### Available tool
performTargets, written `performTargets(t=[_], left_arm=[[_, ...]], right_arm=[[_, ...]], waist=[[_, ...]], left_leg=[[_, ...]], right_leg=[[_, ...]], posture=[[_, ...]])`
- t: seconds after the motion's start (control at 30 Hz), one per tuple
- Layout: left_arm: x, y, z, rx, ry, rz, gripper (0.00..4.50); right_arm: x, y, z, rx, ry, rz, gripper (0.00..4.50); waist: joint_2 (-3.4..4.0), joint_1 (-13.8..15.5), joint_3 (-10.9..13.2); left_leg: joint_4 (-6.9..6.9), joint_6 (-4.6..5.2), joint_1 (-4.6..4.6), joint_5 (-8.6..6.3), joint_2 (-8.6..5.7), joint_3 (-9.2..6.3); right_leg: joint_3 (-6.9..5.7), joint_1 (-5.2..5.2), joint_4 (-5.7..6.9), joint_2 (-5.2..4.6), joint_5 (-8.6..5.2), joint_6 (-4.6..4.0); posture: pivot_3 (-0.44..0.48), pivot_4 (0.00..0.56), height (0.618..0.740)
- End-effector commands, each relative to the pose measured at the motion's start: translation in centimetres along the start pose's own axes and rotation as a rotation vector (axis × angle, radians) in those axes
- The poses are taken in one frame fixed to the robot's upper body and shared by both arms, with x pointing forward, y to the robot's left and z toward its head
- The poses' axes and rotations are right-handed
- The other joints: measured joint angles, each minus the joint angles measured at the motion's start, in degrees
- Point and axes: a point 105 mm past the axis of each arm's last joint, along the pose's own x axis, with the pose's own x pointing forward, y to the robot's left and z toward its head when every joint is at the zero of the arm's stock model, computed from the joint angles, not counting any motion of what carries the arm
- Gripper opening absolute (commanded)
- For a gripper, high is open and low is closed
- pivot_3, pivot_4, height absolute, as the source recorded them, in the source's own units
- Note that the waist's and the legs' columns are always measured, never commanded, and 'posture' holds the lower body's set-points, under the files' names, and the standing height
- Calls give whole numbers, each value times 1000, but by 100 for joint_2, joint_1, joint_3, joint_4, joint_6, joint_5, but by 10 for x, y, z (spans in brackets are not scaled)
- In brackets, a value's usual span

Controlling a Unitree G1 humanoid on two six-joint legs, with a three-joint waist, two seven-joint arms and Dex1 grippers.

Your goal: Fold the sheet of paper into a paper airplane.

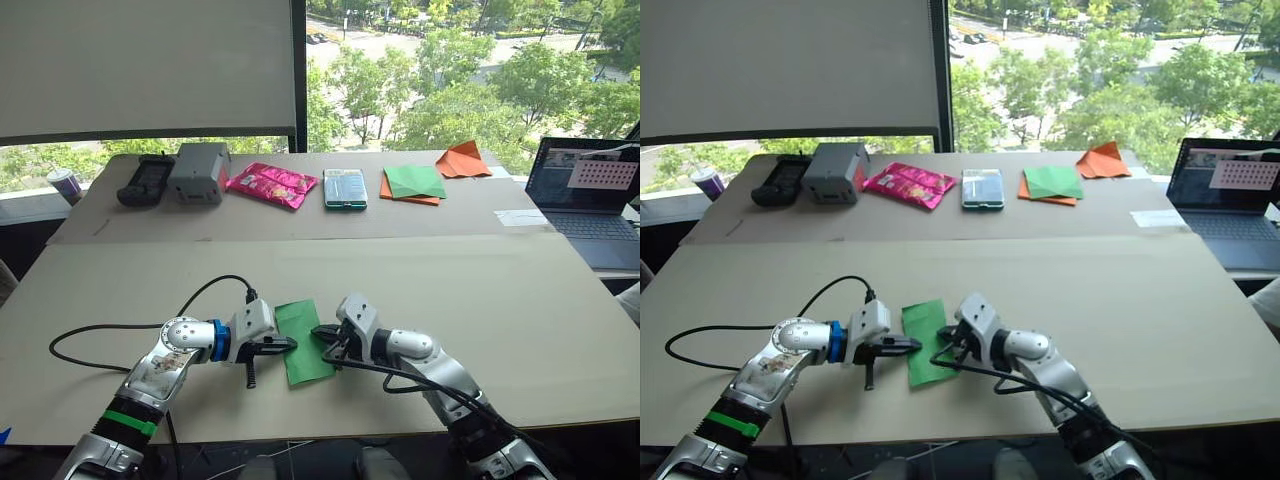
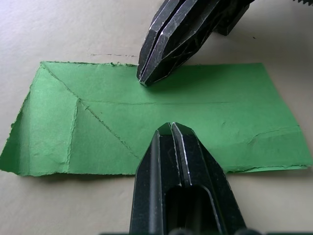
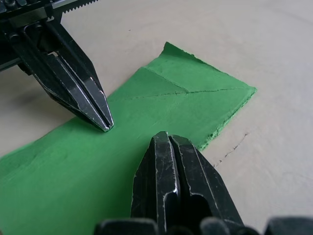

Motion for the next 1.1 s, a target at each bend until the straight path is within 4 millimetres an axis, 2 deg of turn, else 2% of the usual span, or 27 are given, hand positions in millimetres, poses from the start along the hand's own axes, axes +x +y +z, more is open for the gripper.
performTargets(t=[0.03,0.27,0.47,0.63,0.87,1.1], left_arm=[[-1,-7,-18,-22,72,-19,0],[-1,-8,-19,-17,82,-15,0],[-2,-9,-19,-15,86,-12,0],[-3,-6,-21,-8,98,1,0],[-4,1,-21,-3,108,16,0],[-4,4,-21,-1,111,16,0]], right_arm=[[6,-15,-30,28,130,-54,17],[21,-41,-23,31,144,-110,17],[26,-47,-20,23,147,-114,17],[26,-38,-25,27,162,-78,17],[18,-26,-38,55,203,-34,17],[11,-11,-42,52,218,20,17]], waist=[[2,-5,-7],[20,-8,-18],[24,-8,-17],[27,-7,-16],[31,-3,-19],[34,-4,-23]], left_leg=[[0,0,1,0,0,0],[1,1,9,0,0,0],[1,1,25,0,0,0],[1,1,30,0,0,-1],[0,1,29,0,0,-2],[-2,0,30,0,0,-2]], right_leg=[[0,1,1,0,0,0],[-1,12,4,0,0,0],[-1,34,2,0,-1,0],[-1,37,2,0,-4,-2],[-1,39,0,0,-11,-2],[-1,40,-1,0,-15,-2]], posture=[[0,150,736],[0,150,736],[0,150,736],[0,150,736],[0,150,736],[0,150,736]])
